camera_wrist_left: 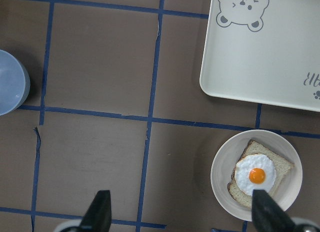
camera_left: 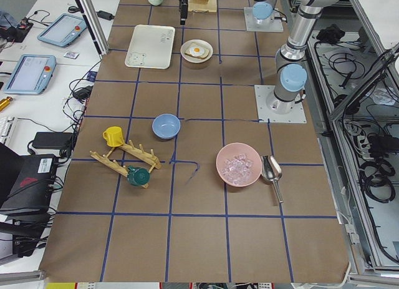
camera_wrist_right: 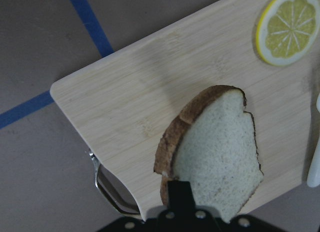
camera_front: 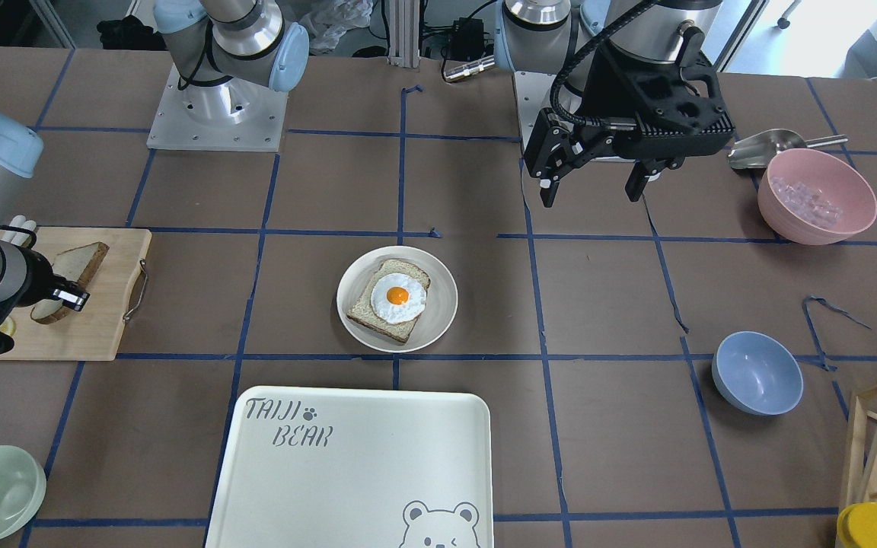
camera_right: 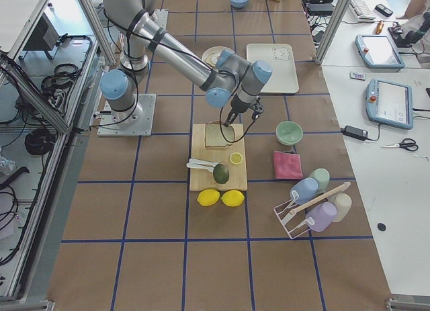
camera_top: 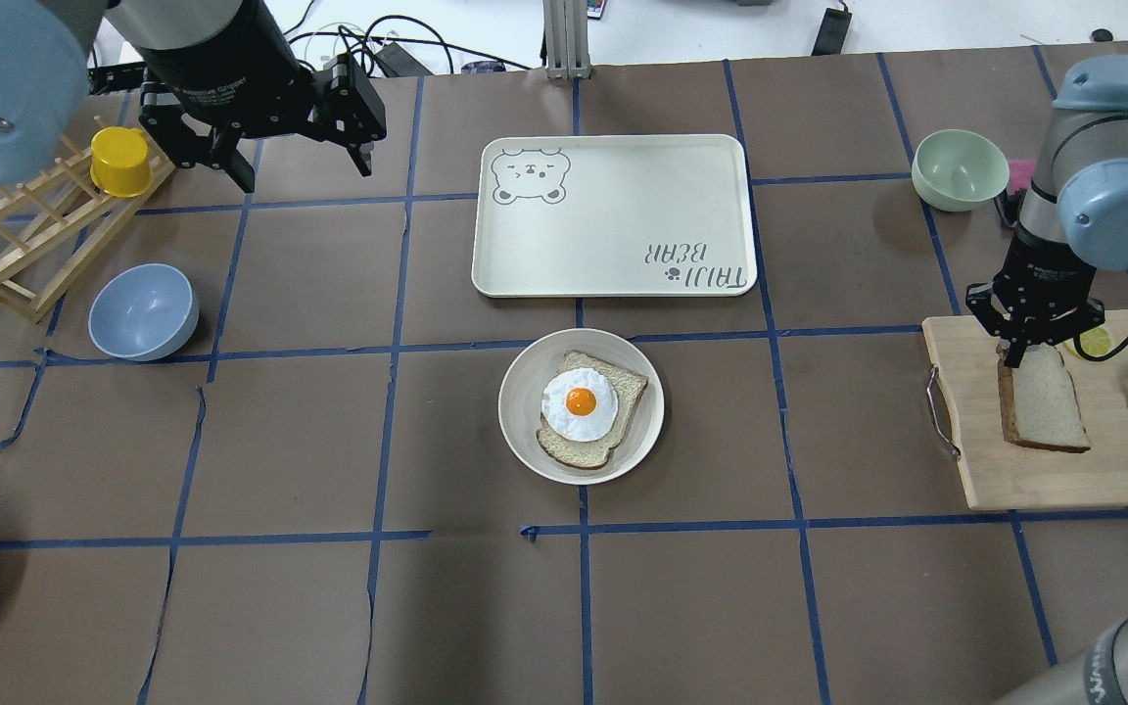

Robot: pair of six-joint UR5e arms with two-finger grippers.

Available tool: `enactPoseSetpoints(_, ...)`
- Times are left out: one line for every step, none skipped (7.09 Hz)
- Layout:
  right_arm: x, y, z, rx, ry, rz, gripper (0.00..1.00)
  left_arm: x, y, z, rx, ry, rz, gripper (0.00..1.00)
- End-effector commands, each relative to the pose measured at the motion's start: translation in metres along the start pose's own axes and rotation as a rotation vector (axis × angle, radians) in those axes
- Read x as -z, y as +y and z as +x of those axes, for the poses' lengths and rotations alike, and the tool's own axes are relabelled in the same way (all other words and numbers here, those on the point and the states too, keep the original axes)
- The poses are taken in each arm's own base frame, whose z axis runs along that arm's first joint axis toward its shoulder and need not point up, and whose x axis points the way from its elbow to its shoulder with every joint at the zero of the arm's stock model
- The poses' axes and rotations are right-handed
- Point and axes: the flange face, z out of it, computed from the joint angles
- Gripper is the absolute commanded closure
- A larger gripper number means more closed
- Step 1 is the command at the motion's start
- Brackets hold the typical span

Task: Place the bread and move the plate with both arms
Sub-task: 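Lower the right gripper and grasp the bread slice by its edge, then lift the bread slice and carry it over the egg plate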

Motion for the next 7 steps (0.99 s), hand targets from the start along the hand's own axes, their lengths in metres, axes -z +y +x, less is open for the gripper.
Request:
enactPoseSetpoints(0.042,0.011,-0.031,0.065,0.011,0.006,1.0,0.0,0.001,-0.001,0.0,-0.004,-0.001,0.0)
enactPoseSetpoints(0.055,0.014,-0.036,0.083,0.018,-0.008,1.0,0.0,0.0,-0.001,0.0,-0.004,0.0,0.0)
enactPoseSetpoints(0.07,0.018,-0.043,0.087,0.022,-0.009,1.0,-0.001,0.0,0.0,-0.001,-0.008,-0.002,0.0)
enactPoseSetpoints(0.085,0.028,-0.063,0.058,0.037,-0.002,1.0,-0.002,0.0,-0.001,0.0,-0.007,-0.002,0.0)
enactPoseSetpoints(0.098,0.041,-0.087,0.062,0.051,0.007,1.0,-0.008,0.003,0.0,-0.001,-0.008,-0.013,0.0)
enactPoseSetpoints(0.109,0.058,-0.111,0.034,0.066,0.012,1.0,-0.008,0.005,-0.001,-0.001,-0.011,-0.014,0.0)
enactPoseSetpoints(0.124,0.086,-0.149,0.002,0.027,0.017,1.0,-0.008,0.006,-0.001,-0.001,-0.008,-0.013,0.0)
